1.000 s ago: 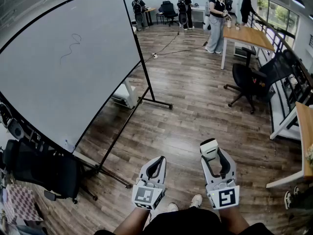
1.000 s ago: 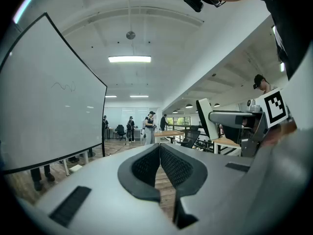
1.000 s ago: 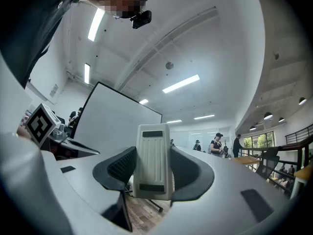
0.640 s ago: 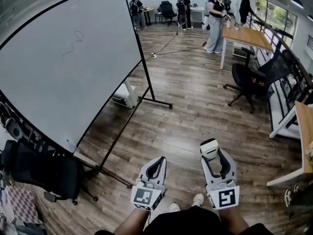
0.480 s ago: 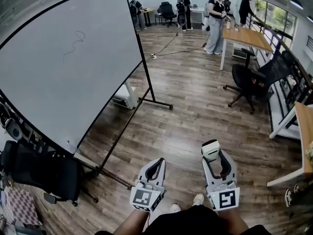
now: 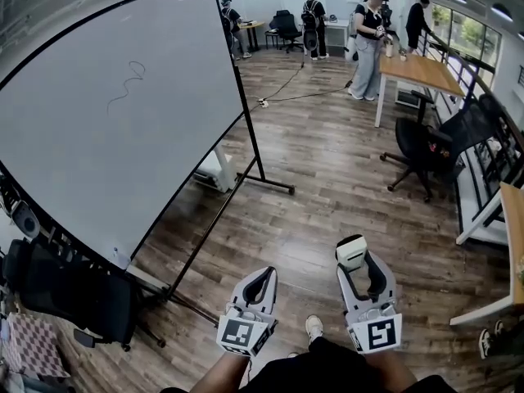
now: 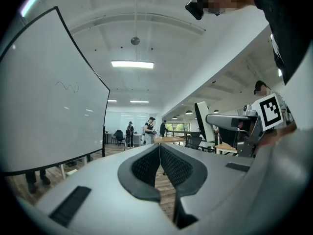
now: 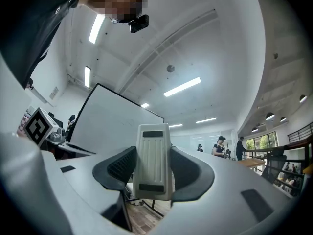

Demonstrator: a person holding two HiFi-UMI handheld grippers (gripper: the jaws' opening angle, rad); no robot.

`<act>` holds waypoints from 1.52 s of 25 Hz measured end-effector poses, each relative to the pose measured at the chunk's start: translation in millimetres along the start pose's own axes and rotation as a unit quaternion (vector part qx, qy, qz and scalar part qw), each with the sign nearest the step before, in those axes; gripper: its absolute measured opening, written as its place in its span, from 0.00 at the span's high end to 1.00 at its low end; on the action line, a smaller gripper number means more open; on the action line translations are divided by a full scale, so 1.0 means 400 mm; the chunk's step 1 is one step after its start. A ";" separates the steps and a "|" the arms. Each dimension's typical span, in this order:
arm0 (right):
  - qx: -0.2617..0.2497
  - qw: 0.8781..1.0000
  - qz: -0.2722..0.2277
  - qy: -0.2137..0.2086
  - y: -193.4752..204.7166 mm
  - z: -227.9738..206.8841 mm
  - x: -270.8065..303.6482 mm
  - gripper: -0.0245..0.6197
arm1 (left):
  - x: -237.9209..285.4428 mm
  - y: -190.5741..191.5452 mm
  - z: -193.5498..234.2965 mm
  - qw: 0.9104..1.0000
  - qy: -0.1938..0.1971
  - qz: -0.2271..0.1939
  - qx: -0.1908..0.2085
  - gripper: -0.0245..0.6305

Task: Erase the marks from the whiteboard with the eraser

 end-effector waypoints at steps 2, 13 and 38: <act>0.001 1.000 -0.005 -0.010 0.008 -0.019 0.040 0.58 | 0.034 -0.017 0.018 1.000 -0.014 -0.003 -0.003 0.93; 0.000 0.998 -0.013 -0.066 0.089 -0.131 0.250 0.58 | 0.193 -0.068 0.077 0.998 -0.069 -0.011 -0.006 0.93; 0.036 0.974 -0.075 -0.210 0.120 0.103 0.799 0.58 | 0.220 -0.070 0.552 0.974 -0.225 -0.017 -0.016 0.93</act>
Point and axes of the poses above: the fingertips, and each gripper's own axes: x forward along the fingers, z to its left, y out of its underside, the point moved 6 cm from there along -x, backward along the fingers, and after that the axes turned 7 degrees about -x, right-handed, at the moved point
